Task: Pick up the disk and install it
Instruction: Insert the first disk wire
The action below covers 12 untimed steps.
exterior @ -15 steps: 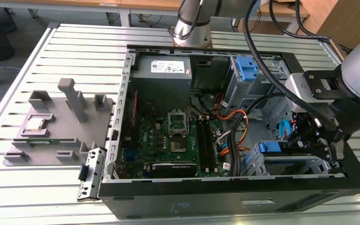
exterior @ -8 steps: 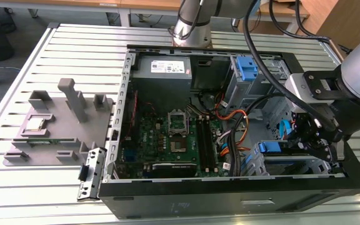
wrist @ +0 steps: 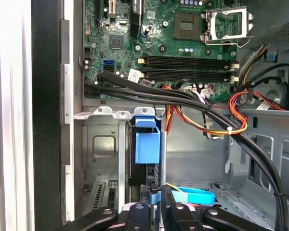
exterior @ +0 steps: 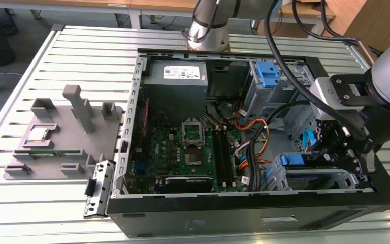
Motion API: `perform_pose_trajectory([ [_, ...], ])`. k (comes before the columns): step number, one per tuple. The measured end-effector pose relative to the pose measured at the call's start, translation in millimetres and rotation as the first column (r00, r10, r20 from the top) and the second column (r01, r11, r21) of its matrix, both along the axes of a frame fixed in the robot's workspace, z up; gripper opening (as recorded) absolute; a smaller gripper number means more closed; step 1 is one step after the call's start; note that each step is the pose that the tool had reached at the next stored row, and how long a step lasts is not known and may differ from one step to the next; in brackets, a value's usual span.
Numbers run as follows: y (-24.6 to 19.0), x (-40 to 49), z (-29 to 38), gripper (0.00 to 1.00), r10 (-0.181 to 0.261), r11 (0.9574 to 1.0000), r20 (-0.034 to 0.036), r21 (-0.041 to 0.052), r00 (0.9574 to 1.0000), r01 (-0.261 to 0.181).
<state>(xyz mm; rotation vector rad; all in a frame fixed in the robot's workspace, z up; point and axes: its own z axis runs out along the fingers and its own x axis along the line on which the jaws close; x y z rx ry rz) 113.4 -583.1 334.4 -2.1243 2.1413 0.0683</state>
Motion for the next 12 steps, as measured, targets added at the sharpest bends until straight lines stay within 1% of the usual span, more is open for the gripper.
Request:
perform_pose_trajectory([
  [2,0.0,0.0,1.9,0.24,0.0,1.0,0.0,0.0,1.0,0.0],
  [12,0.0,0.0,2.9,0.24,0.0,1.0,0.0,0.0001,1.0,0.0],
])
